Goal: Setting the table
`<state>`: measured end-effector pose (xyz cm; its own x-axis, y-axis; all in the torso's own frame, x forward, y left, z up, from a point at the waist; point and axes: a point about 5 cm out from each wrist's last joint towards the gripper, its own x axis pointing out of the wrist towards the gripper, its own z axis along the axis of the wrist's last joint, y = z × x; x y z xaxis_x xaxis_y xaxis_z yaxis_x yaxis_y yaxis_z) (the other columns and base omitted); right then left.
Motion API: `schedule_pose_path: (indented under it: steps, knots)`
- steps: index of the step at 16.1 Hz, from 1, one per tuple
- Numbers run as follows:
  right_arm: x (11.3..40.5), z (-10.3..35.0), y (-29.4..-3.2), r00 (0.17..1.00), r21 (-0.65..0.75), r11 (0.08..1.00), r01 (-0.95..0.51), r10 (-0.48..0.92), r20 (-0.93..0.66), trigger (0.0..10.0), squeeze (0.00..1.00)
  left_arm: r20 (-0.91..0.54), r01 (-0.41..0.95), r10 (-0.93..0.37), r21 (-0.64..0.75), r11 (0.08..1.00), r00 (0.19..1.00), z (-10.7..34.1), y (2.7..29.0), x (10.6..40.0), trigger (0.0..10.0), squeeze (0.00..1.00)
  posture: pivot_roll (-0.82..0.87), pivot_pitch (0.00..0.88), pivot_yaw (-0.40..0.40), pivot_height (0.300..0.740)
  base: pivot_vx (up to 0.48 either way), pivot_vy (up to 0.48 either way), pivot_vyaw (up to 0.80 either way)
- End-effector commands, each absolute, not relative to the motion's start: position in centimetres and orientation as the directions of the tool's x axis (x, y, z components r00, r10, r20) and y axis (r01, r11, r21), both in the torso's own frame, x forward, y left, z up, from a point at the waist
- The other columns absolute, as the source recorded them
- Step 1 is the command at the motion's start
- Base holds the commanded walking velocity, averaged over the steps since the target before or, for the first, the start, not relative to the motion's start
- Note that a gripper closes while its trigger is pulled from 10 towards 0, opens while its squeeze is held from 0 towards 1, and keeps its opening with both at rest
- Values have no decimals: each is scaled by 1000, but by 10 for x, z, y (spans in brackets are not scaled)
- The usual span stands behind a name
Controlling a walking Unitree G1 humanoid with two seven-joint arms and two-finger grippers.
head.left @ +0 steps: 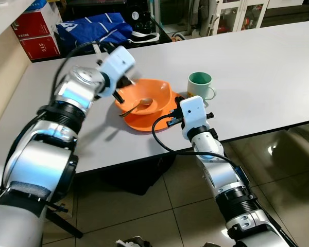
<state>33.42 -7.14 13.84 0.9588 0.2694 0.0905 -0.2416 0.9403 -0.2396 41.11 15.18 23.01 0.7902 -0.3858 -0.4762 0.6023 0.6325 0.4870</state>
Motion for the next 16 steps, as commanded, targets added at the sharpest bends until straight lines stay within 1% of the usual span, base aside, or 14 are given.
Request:
schedule_pose_path:
  steps: [1,5,9,13,16]
  knots:
    - [333,141,-69,956,-240,938,-249,278,95,10000,0,-457,597,-388,546,588,800,245,146,414,0,0,-64,32,117,727,0,0,0]
    - [321,140,-75,964,-228,949,-219,247,100,10000,0,-478,621,-397,613,488,784,235,127,416,0,0,-119,59,154,727,0,0,0]
    - [303,137,-91,972,-252,949,-191,218,86,10000,0,-464,612,-402,647,455,789,230,114,417,0,0,-191,105,161,727,0,0,0]
    - [289,133,-101,978,-266,946,-182,204,54,10000,0,-479,602,-367,667,439,798,219,116,416,0,0,-223,134,149,727,0,0,0]
    - [272,130,-109,979,-280,940,-192,205,18,10000,0,-498,578,-294,682,449,816,205,129,415,0,0,-243,169,126,727,0,0,0]
